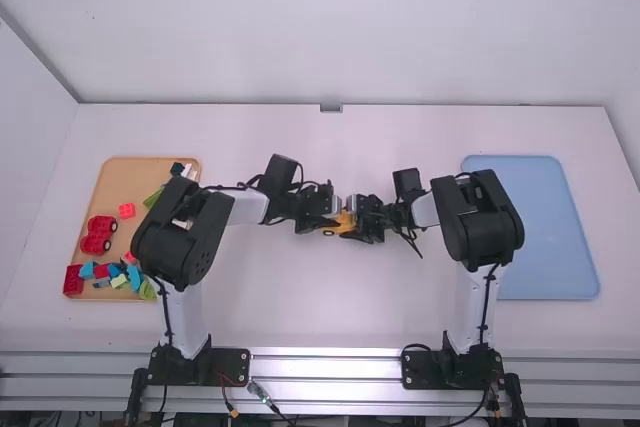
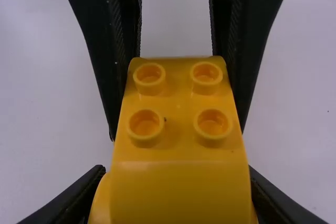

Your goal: Assemble lego blocks to make yellow taxi

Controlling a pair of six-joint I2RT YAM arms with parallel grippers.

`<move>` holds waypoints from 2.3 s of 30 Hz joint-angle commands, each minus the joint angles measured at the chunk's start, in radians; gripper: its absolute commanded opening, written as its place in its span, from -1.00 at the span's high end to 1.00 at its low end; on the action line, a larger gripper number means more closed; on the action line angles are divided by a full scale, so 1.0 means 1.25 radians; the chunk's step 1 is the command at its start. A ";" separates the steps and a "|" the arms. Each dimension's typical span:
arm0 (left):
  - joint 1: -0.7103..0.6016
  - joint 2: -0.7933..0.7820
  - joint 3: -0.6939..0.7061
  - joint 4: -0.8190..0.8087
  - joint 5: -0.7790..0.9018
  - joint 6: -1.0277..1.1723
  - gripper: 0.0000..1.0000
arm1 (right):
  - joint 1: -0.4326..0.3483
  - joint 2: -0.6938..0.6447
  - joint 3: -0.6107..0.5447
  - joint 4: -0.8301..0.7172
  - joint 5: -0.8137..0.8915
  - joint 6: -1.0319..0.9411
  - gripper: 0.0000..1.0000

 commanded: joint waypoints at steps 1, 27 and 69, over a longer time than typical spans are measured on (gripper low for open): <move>-0.003 0.122 -0.059 -0.043 -0.295 -0.017 0.96 | 0.005 0.014 -0.005 -0.002 0.013 -0.011 0.11; 0.002 0.084 -0.030 -0.047 -0.240 -0.014 0.96 | 0.005 0.014 -0.005 0.002 0.020 -0.011 0.13; -0.001 0.052 0.001 -0.060 -0.150 -0.014 0.42 | 0.005 0.014 -0.005 0.001 0.019 -0.011 0.14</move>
